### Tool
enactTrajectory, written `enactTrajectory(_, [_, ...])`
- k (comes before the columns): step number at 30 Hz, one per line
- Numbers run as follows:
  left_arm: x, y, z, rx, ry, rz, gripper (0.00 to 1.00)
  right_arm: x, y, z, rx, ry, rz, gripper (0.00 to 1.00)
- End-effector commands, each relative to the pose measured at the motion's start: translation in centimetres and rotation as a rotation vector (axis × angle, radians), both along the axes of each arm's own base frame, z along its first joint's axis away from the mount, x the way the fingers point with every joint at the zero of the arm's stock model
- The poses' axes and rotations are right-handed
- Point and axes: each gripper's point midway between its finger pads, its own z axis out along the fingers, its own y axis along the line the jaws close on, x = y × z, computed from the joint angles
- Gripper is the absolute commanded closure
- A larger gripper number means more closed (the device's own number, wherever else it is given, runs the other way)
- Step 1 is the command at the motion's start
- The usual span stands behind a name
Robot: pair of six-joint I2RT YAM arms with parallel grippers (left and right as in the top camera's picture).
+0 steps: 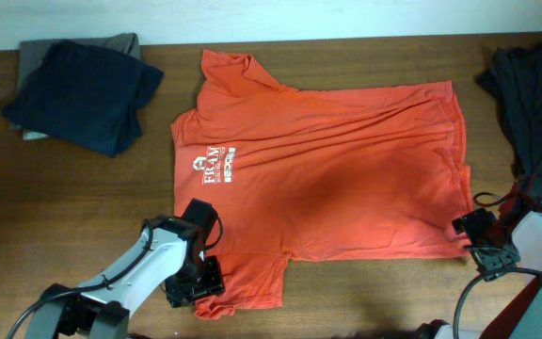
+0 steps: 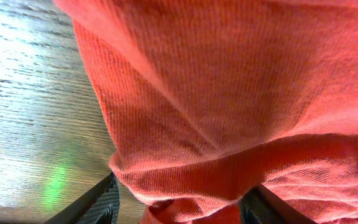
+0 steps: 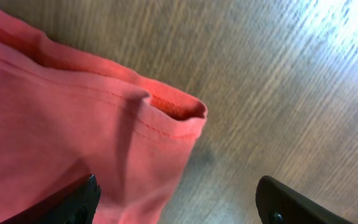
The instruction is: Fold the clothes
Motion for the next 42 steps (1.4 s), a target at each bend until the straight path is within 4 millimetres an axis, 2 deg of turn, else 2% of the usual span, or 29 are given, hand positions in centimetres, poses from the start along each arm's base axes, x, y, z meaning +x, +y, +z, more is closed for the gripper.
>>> enactTrajectory(1, [-0.3, -0.1, -0.4, -0.001, 0.018, -0.001, 0.40, -0.5, -0.6, -0.3, -0.032, 0.021, -0.042, 0.15])
enactTrajectory(4, [-0.3, -0.1, -0.4, -0.001, 0.018, -0.001, 0.40, -0.8, -1.3, -0.2, -0.067, 0.038, -0.045, 0.22])
enactTrajectory(8, [-0.3, -0.1, -0.4, -0.002, 0.018, -0.001, 0.40, -0.8, -1.6, -0.7, -0.078, 0.054, -0.046, 0.25])
enactTrajectory(16, [-0.3, -0.1, -0.4, -0.002, 0.018, -0.001, 0.40, -1.0, -1.3, -3.4, -0.025, 0.117, -0.042, 0.28])
enactTrajectory(21, [-0.3, -0.1, -0.4, -0.001, 0.018, -0.001, 0.40, -1.3, -1.1, -4.2, -0.007, 0.145, -0.040, 0.29])
enactTrajectory(23, [-0.3, -0.1, -0.4, -0.001, 0.018, -0.001, 0.41, -1.3, -1.1, -4.2, -0.008, 0.145, -0.040, 0.34])
enactTrajectory(24, [-0.3, -0.1, -0.4, -0.002, 0.018, -0.001, 0.42, -1.3, -1.1, -4.2, -0.007, 0.145, -0.040, 0.41])
enactTrajectory(26, [-0.3, -0.1, -0.4, -0.001, 0.019, -0.002, 0.53, -1.3, -1.0, -4.2, -0.007, 0.146, -0.040, 0.53])
enactTrajectory(27, [-0.4, -0.1, -0.4, -0.001, 0.021, -0.002, 0.62, -1.3, -1.0, -4.2, -0.007, 0.146, -0.040, 0.67])
enactTrajectory(28, [-0.4, -0.1, -0.4, -0.001, 0.020, -0.002, 0.68, -1.3, -1.0, -4.2, -0.007, 0.145, -0.040, 0.72])
enactTrajectory(30, [-0.3, -0.2, -0.4, -0.003, 0.020, -0.002, 0.89, -1.4, -1.0, -4.2, -0.004, 0.149, -0.040, 0.87])
enactTrajectory(31, [-0.4, -0.2, -0.4, -0.007, 0.022, -0.001, 0.99, -1.5, -0.9, -4.2, -0.002, 0.152, -0.040, 0.91])
enactTrajectory(33, [-0.4, -0.7, -0.2, -0.034, 0.027, -0.004, 0.99, -1.6, -0.8, -4.1, 0.001, 0.158, -0.040, 0.96])
enactTrajectory(38, [-0.7, -0.8, 0.7, -0.050, 0.030, -0.002, 1.00, -2.1, -0.5, -3.4, 0.014, 0.178, -0.045, 0.96])
enactTrajectory(42, [-1.1, -0.7, 1.9, -0.058, 0.012, -0.002, 0.99, -2.5, -0.3, -1.5, 0.022, 0.196, -0.079, 0.96])
